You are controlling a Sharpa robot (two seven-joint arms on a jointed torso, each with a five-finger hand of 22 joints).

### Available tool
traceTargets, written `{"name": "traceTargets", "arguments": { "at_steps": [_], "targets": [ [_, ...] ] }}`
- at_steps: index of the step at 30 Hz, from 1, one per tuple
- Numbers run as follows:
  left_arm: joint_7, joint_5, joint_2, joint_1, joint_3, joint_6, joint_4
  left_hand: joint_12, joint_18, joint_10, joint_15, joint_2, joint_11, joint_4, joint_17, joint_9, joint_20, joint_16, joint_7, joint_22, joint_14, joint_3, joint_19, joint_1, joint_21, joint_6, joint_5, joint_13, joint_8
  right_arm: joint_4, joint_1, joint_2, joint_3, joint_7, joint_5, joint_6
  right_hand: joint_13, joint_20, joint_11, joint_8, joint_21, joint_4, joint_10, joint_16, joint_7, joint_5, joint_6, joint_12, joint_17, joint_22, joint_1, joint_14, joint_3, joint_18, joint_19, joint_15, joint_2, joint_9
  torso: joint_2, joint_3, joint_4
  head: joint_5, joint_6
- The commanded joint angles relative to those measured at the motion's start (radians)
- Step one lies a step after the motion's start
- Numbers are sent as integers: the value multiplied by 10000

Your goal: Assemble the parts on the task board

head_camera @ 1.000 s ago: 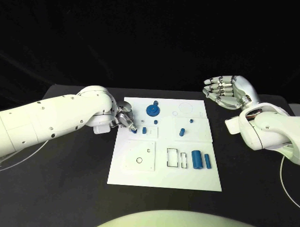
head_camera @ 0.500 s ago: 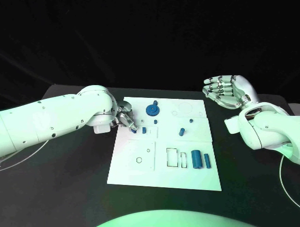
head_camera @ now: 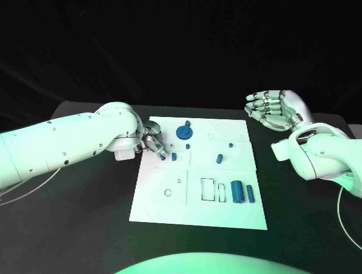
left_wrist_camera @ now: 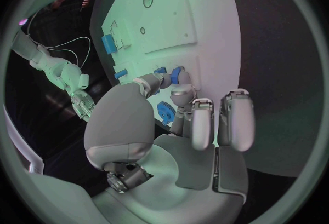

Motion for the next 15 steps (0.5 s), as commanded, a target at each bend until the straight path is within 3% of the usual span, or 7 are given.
{"name": "traceTargets", "arguments": {
  "at_steps": [1,15],
  "targets": [
    [102,146,77,-123,-87,399,62,46,-59,83,-79,106,-36,-702,2342,10,-94,61,-223,759,968,644,389,15,60,211,6,31,43,9,3,7,1,62,-35,10,-11,3,65,-53,-38,23,23,-47,473,55,79,-66,-9,-9,-59,17,-62,129,-58,69,1,-12,-2,4,-1,4,-10],
    [64,-132,72,-118,-87,510,21,87,-65,128,-121,190,-86,-706,2391,42,-130,83,-270,789,980,707,403,128,81,274,105,139,70,15,3,-1,1,59,-35,20,-11,3,65,-53,-38,23,23,-47,473,55,79,-66,-9,-9,-59,17,-62,129,-58,69,1,-12,2,-1,-3,3,-2]
  ]
}}
